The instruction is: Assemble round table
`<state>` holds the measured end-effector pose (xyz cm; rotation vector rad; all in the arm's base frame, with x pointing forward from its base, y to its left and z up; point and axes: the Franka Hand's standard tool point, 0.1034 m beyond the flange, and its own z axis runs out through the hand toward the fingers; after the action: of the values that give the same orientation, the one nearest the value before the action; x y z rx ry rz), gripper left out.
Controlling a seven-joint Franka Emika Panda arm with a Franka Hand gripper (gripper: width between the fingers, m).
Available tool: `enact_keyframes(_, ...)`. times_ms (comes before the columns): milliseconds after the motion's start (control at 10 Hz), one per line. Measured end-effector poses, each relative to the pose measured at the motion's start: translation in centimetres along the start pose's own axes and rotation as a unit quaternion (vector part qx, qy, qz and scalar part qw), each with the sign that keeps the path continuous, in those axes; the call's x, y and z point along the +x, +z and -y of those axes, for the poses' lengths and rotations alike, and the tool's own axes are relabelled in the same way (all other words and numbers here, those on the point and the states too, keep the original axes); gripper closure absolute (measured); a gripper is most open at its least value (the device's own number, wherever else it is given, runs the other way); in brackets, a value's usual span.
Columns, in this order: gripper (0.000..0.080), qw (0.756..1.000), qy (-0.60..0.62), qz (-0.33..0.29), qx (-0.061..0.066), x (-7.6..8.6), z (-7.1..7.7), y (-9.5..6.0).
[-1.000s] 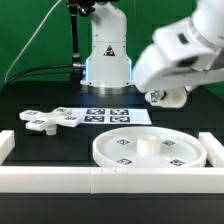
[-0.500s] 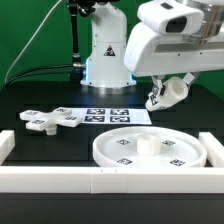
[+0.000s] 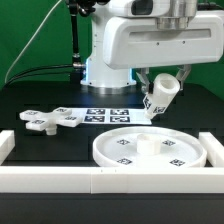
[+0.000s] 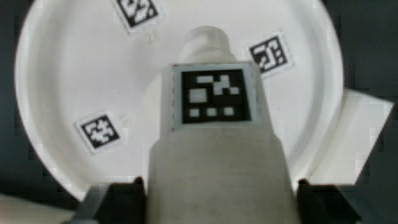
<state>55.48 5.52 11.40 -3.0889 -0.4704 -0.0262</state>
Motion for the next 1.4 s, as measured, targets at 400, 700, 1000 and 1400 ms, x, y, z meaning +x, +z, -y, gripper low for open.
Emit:
enact_keyframes(400, 0.0393, 0.994, -0.004, -0.103, -0.023, 0.7, -0.7, -0.8)
enact_keyframes(700, 0.0393, 0.976, -0.016, -0.210, -0.057, 0.9, -1.9, -1.1)
enact_keyframes(1000, 0.0393, 0.973, -0.014, -0.221, -0.061, 0.2, -2.1, -0.4)
enact_keyframes(1400, 0.0392, 0.976, -0.021, -0.212, -0.055, -0.1, -1.0, 0.7)
